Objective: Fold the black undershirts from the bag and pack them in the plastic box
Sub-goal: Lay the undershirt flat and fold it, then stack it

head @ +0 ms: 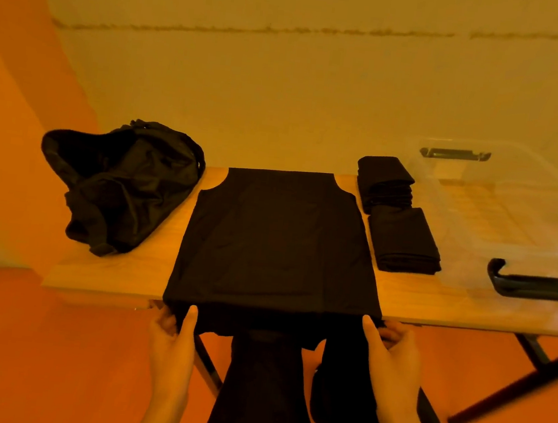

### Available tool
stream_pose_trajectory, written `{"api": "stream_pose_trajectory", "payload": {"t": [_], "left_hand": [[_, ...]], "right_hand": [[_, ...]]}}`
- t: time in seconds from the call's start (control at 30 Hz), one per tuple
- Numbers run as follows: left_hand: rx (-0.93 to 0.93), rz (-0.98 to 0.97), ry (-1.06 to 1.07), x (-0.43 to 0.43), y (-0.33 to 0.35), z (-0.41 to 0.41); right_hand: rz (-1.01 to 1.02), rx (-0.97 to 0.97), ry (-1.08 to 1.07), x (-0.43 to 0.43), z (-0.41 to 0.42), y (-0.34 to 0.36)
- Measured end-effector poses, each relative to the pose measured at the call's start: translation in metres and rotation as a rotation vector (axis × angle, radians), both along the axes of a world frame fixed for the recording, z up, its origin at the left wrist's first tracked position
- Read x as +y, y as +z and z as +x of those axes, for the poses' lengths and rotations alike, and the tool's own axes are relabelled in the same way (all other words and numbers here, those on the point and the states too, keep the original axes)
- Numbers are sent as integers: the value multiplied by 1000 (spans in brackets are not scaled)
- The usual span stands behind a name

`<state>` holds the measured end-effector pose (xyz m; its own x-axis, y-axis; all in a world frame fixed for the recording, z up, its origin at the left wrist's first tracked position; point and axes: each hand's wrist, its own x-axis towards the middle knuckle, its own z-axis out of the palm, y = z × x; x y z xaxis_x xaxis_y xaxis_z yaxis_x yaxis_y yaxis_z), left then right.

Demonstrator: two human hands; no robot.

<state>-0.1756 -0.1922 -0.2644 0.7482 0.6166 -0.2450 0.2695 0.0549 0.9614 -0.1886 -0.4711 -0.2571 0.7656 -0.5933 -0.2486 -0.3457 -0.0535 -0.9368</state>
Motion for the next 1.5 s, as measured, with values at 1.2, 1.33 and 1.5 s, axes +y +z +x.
{"api": "stream_pose_trajectory", "payload": {"t": [1.2, 1.33, 1.5], "left_hand": [[13, -31, -196, 83, 19, -51], [-79, -81, -168, 88, 24, -57], [-79, 9, -114, 90, 26, -63]], "right_hand": [[38, 189, 186, -36, -26, 28], [0, 133, 160, -34, -31, 35], [78, 162, 197, -34, -37, 36]]}}
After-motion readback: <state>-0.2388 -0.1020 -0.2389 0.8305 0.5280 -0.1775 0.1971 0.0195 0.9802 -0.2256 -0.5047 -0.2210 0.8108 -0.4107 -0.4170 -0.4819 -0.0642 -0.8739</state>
